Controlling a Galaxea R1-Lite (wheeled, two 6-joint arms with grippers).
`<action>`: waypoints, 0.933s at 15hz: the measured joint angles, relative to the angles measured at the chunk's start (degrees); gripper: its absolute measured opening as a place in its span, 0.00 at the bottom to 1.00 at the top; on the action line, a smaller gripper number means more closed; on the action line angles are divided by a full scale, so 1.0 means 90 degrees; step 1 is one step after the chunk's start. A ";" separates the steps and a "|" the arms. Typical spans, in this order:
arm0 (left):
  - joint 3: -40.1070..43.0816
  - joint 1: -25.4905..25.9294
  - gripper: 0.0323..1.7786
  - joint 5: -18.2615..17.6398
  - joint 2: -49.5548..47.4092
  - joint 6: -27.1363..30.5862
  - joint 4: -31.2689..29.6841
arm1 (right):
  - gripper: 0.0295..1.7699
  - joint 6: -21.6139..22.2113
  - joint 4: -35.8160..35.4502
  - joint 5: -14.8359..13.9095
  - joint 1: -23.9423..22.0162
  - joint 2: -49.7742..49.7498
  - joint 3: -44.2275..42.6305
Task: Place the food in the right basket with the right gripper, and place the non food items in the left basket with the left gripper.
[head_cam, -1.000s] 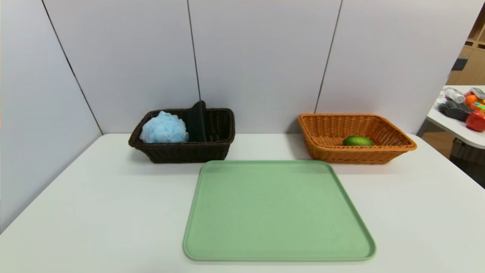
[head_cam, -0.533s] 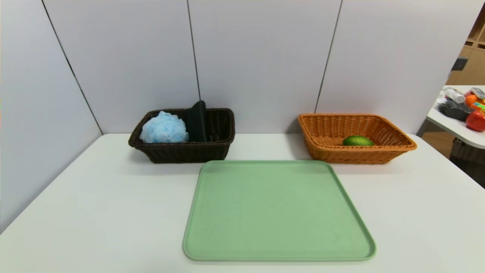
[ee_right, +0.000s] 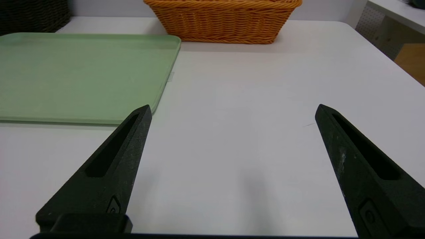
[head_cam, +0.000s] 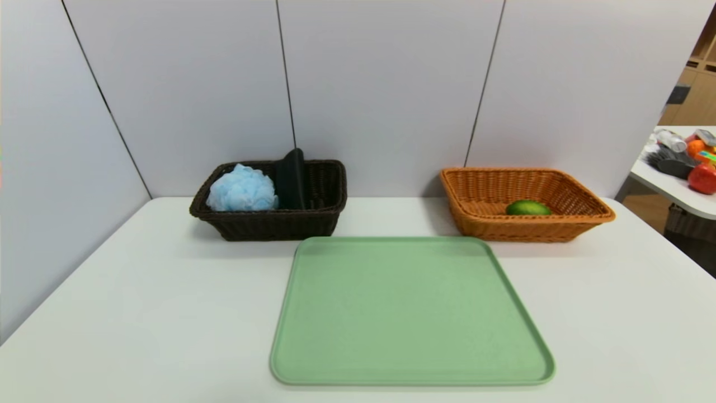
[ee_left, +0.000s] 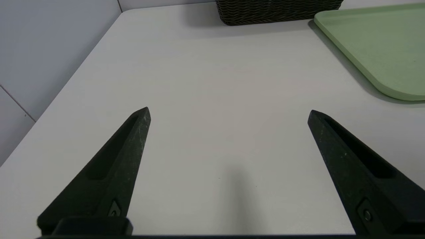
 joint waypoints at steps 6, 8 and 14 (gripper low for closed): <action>0.0000 0.0000 0.95 0.0000 0.0000 -0.0003 0.0000 | 0.96 0.0009 -0.0003 0.0000 0.0000 0.0000 0.0000; 0.0000 0.0000 0.95 0.0003 0.0000 0.0000 0.0000 | 0.96 0.0004 -0.0011 -0.0003 0.0000 0.0000 0.0000; -0.0003 0.0000 0.95 0.0000 0.0000 0.0000 0.0000 | 0.96 0.0004 -0.0003 -0.0022 0.0000 0.0000 0.0000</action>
